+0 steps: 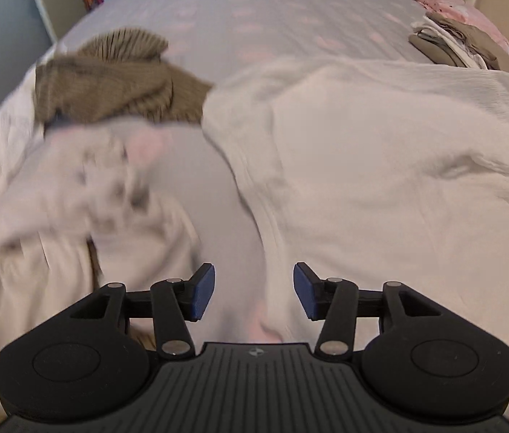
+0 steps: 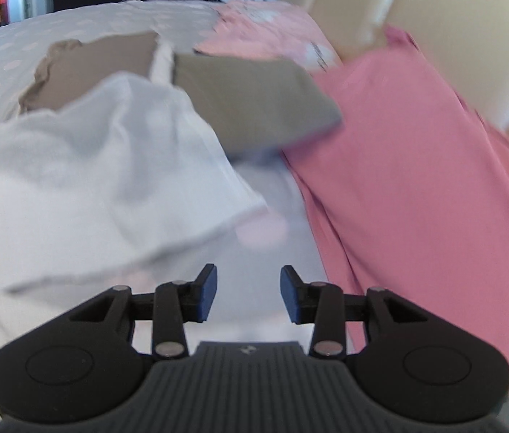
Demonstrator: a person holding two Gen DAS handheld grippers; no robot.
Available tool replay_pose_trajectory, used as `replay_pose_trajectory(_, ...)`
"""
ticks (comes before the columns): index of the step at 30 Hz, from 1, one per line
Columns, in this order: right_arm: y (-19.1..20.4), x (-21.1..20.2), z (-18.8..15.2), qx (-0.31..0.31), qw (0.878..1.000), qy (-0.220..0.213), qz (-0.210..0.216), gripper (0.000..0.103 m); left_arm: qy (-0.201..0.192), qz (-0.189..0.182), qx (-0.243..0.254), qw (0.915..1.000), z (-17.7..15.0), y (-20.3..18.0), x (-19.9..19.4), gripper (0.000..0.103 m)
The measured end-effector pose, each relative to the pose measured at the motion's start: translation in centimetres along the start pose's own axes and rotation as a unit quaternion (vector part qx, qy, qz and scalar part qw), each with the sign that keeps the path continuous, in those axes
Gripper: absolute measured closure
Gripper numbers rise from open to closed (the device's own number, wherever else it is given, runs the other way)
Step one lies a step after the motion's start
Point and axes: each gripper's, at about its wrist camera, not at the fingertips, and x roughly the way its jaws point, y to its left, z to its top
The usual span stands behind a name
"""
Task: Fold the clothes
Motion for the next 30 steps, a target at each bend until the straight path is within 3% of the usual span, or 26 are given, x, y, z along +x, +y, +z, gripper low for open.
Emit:
replay_pose_trajectory(12,-6.5,2.1,-11.4,0.082,0.992,0.097,-0.014,0.057,0.029,-0.019,-0.08,0.9962,-6.5,-2.1,0.8,0.054)
replay_pose_trajectory(20,-10.1,3.7,-15.3,0.112,0.983,0.141,-0.032,0.05,0.029,-0.025,-0.121,0.9918,-7.2,-3.3,1.5,0.049)
replay_pose_trajectory(24,-11.5,3.8,-16.3,0.137,0.981,0.135,-0.025,0.042,0.042,-0.016,-0.141,0.989,-7.2,-3.7,2.7,0.049)
replay_pose_trajectory(28,-12.5,3.7,-17.0,0.159,0.978,0.131,-0.018,0.042,0.051,-0.03,-0.159,0.9854,-7.3,-3.9,3.6,0.059)
replay_pose_trajectory(30,-12.8,3.6,-17.2,0.166,0.977,0.13,-0.019,0.042,0.051,-0.04,-0.161,0.9849,-7.4,-3.9,3.8,0.074)
